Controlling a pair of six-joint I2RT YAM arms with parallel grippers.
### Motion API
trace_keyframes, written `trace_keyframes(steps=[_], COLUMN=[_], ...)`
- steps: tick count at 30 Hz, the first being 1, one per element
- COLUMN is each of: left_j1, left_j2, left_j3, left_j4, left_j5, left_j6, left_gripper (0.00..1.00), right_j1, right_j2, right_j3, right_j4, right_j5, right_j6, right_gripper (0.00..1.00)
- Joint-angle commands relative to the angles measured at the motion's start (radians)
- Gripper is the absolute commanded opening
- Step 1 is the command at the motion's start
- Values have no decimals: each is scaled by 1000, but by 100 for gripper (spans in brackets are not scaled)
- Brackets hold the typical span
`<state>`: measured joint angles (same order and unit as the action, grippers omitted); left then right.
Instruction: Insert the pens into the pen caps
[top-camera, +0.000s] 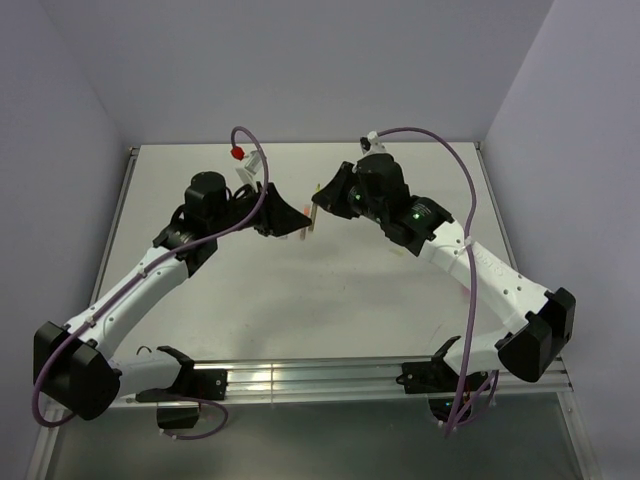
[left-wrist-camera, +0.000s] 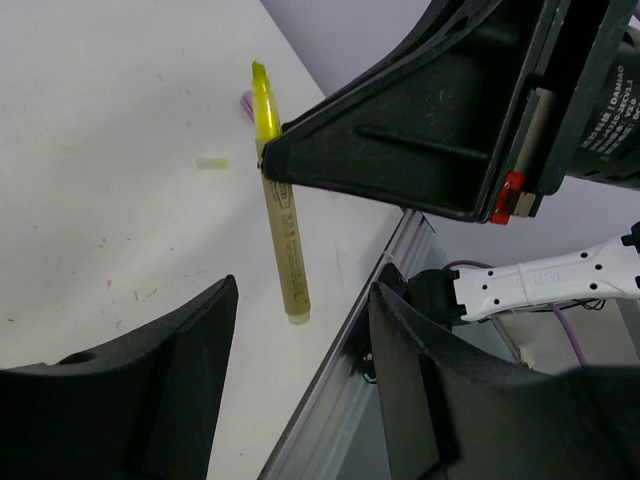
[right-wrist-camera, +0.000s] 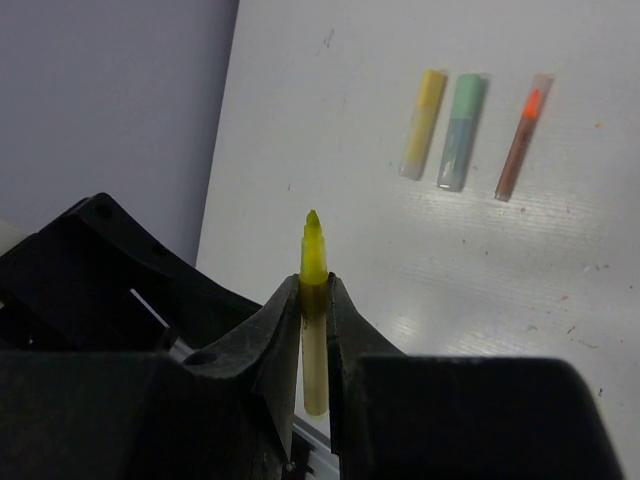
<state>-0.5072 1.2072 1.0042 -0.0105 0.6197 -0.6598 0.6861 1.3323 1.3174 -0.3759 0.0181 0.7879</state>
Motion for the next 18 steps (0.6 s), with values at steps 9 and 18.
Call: trace_keyframes(steps=[9,18], left_j1=[2,2], left_j2=[25,25], left_j3=[48,50], left_j4=[49,55], left_j5=[-17,-9], left_j6=[-14,-26], left_gripper=[58,42], right_j1=[66,99], right_j2=[13,36], right_j3=[78,83], right_j4=[38,51], right_j5=[39,60], right_j6=[36,47], right_gripper=[0,0])
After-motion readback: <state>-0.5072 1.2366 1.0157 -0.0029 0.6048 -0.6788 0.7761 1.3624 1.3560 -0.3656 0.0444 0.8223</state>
